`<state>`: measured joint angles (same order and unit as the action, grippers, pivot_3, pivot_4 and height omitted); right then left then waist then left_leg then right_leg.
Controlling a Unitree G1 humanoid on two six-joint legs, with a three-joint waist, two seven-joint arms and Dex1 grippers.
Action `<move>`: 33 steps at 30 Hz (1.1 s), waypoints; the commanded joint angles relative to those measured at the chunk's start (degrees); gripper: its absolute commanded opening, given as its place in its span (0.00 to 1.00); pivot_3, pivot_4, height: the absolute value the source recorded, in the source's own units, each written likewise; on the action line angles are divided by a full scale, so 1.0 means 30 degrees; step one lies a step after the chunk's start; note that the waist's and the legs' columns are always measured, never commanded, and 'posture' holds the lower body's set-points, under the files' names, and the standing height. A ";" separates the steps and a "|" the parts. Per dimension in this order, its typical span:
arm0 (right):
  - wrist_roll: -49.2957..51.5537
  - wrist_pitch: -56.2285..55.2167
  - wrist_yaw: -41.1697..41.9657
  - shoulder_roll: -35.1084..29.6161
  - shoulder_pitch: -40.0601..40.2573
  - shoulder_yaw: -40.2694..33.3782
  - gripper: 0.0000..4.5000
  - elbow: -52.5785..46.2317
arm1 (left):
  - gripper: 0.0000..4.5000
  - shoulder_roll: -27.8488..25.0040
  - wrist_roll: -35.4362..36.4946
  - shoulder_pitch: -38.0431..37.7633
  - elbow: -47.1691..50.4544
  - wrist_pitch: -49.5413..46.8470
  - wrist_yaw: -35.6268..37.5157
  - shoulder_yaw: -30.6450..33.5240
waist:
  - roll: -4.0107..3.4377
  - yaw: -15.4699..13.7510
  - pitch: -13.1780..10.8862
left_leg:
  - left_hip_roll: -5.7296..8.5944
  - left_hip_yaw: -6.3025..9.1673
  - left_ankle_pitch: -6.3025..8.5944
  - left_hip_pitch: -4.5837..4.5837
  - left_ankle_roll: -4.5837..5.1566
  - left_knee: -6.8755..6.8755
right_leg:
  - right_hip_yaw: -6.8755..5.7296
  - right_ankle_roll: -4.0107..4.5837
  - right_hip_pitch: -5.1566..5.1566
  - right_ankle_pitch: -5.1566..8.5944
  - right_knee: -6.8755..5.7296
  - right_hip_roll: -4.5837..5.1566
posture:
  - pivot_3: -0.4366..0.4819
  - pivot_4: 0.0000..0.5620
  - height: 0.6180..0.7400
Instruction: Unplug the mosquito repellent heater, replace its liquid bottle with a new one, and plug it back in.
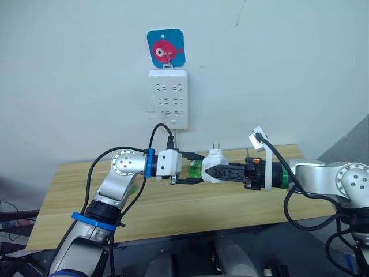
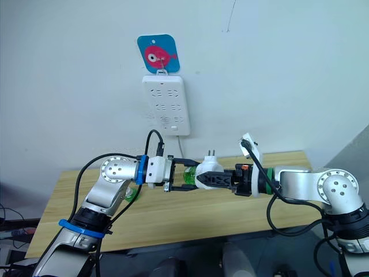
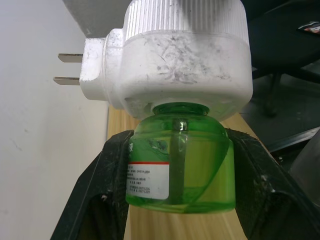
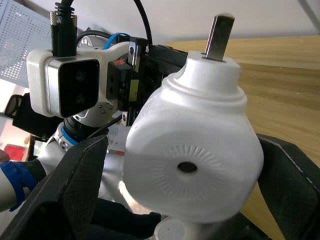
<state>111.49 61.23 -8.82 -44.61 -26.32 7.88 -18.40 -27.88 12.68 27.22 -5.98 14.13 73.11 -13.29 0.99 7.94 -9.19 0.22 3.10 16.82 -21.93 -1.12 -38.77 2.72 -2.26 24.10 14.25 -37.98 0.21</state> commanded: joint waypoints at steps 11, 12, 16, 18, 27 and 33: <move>0.0381 -0.0115 0.0405 0.0246 -0.0694 0.0099 0.67 -0.0582 | 0.51 -0.0317 0.0993 -0.0077 0.1228 -0.0572 0.0508 0.0009 | -0.0002 0.0003 -0.0001 | -0.0002 0.0006 0.0000 0.0001 0.0000 -0.0001 | 0.0000 0.0000 0.0000 0.0000 -0.0004 0.0000 | 0.28 0.26 0.94; 0.0271 -0.0128 0.0492 0.0263 -0.0727 0.0053 0.67 -0.0618 | 0.51 -0.0502 0.1319 -0.0043 0.1452 -0.1173 0.0831 -0.0011 | -0.0002 0.0003 -0.0001 | -0.0002 0.0006 0.0000 0.0001 0.0000 -0.0001 | -0.0001 0.0001 0.0000 0.0000 -0.0004 0.0000 | 0.28 0.26 0.94; -0.0270 0.0209 0.1715 0.0092 -0.0823 -0.0299 0.67 -0.1009 | 0.51 -0.1631 0.3417 0.0367 0.2884 -0.6604 0.2008 -0.0150 | -0.0004 0.0014 -0.0005 | -0.0003 0.0021 0.0000 0.0000 0.0000 -0.0001 | -0.0008 0.0000 0.0001 0.0000 -0.0006 -0.0003 | 0.28 0.26 0.94; -0.1133 0.0645 0.2973 -0.0141 -0.0919 -0.0523 0.67 -0.1555 | 0.51 -0.2733 0.5203 0.0958 0.3602 -1.1336 0.2827 -0.0293 | -0.0012 0.0020 -0.0016 | -0.0002 0.0033 0.0000 0.0002 0.0000 -0.0002 | -0.0025 -0.0002 0.0001 0.0001 -0.0008 -0.0008 | 0.28 0.25 0.94; -0.3586 0.0791 0.6344 -0.0405 -0.0704 -0.0984 0.67 -0.2662 | 0.51 -0.4177 0.8258 0.3012 0.3360 -1.8874 0.4505 0.0024 | -0.0012 0.0012 -0.0025 | 0.0000 0.0041 0.0002 0.0010 0.0003 -0.0003 | -0.0071 -0.0006 0.0009 0.0004 -0.0001 -0.0022 | 0.27 0.25 0.94; -0.2651 0.0363 0.5814 -0.0597 0.0045 -0.1344 0.67 -0.2277 | 0.78 -0.3745 0.5660 0.2302 0.2636 -1.3284 0.4302 0.0348 | -0.0012 -0.0004 -0.0026 | -0.0002 0.0031 0.0002 0.0015 0.0002 -0.0002 | -0.0053 -0.0002 0.0011 0.0003 -0.0006 -0.0015 | 0.28 0.25 0.94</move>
<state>100.83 63.38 7.95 -46.01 -26.10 5.81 -24.38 -39.46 31.34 34.39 2.08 -30.61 86.30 -14.18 0.95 7.93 -9.27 0.21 3.19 16.82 -21.89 -1.11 -38.78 2.57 -2.26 24.14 14.26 -37.99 0.17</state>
